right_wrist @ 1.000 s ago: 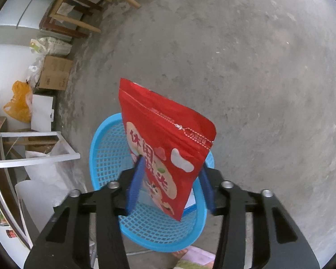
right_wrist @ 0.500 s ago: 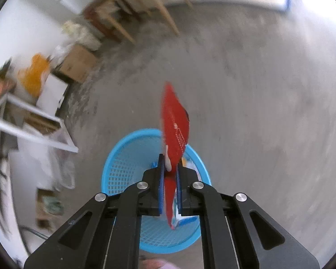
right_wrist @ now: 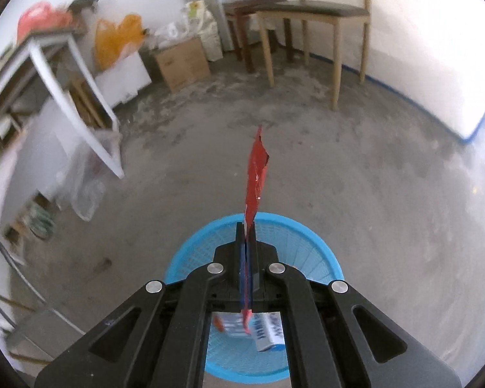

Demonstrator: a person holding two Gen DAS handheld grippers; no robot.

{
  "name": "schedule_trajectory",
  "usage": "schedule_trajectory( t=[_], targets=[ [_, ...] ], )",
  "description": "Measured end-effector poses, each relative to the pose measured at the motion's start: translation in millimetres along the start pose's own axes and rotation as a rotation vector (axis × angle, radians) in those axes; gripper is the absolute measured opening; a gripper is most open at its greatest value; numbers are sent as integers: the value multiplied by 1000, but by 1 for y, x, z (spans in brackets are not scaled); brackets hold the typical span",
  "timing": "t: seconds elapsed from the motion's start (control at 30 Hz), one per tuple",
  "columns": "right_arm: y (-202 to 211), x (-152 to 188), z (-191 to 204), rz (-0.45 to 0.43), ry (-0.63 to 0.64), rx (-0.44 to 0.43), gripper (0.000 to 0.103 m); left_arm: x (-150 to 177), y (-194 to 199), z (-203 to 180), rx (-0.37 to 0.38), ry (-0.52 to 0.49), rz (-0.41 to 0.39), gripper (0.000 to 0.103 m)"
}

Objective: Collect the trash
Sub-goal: 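Grasp the red milk can with the left tool while the right tool shakes the bag into the basket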

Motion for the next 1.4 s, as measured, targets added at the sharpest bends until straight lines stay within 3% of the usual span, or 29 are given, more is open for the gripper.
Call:
schedule_trajectory(
  t=[0.2, 0.37, 0.47, 0.63, 0.73, 0.8, 0.9, 1.13, 1.4],
  targets=[
    [-53, 42, 2, 121, 125, 96, 0, -1, 0, 1, -1, 4, -3, 65],
    [-38, 19, 5, 57, 70, 48, 0, -1, 1, 2, -2, 6, -2, 65],
    [-53, 26, 8, 68, 108, 89, 1, -2, 2, 3, -3, 14, -7, 65],
    [-80, 59, 12, 215, 243, 163, 17, -1, 3, 6, 8, 34, -15, 65],
    [-70, 58, 6, 237, 204, 141, 38, -1, 4, 6, 11, 33, -15, 65],
    [-59, 51, -1, 223, 170, 140, 58, -1, 4, 6, 13, 35, -16, 65],
    [-42, 46, -6, 200, 131, 124, 68, -2, 5, 7, 20, 43, -17, 65],
    [3, 40, -33, 150, 40, 125, 72, -3, 14, 13, 41, 66, -34, 65],
    [47, 22, -48, 70, -45, 56, 74, 1, 19, 14, 70, 71, -34, 65]
  ],
)
Point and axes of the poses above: each gripper's, at about its wrist camera, not at the fingertips, and y roughly against the way its jaws point, z to its left, x to its underside, the point moved 10 cm from there along -y, roughly the way its jaws point, and after that the axes turned 12 degrees about x, right-handed, at the moved point
